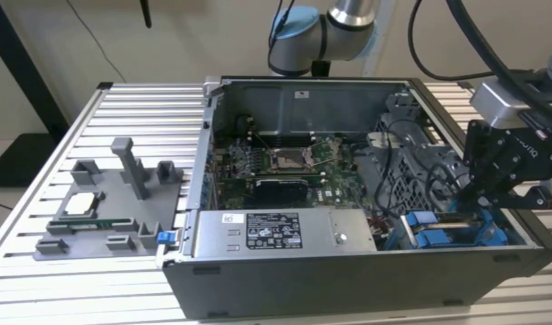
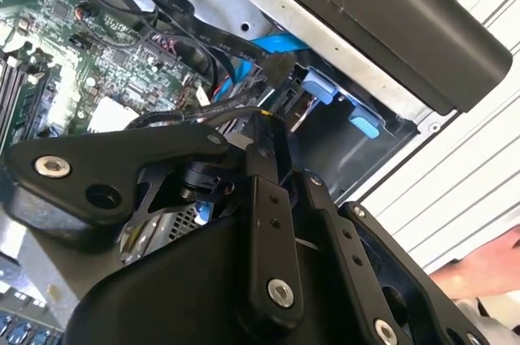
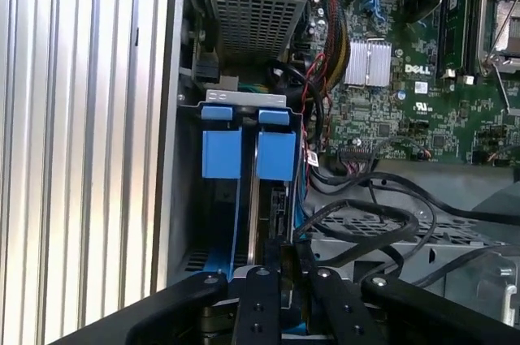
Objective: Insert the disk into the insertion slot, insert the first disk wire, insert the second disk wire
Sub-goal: 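Insert the first disk wire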
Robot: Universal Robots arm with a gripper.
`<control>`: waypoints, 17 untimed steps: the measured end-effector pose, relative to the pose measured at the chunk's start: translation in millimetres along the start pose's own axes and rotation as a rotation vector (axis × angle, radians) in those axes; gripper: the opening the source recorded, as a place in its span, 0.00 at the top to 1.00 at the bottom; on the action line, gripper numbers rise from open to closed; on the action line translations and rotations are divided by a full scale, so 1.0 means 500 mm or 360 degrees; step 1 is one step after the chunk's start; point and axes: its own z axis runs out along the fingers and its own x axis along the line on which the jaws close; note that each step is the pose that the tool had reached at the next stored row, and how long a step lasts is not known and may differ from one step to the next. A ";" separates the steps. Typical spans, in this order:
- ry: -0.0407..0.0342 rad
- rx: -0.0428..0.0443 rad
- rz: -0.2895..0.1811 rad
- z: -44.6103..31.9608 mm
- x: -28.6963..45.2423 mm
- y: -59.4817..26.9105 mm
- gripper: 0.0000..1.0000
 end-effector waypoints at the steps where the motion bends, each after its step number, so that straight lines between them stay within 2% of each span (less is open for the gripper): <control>1: 0.0000 0.0000 0.0003 0.001 0.000 0.000 1.00; 9: 0.0001 0.0002 0.0014 0.004 0.000 -0.001 1.00; 14: 0.0011 0.0014 0.0021 0.007 0.000 -0.001 1.00; 17: 0.0013 0.0016 0.0023 0.007 0.001 -0.001 1.00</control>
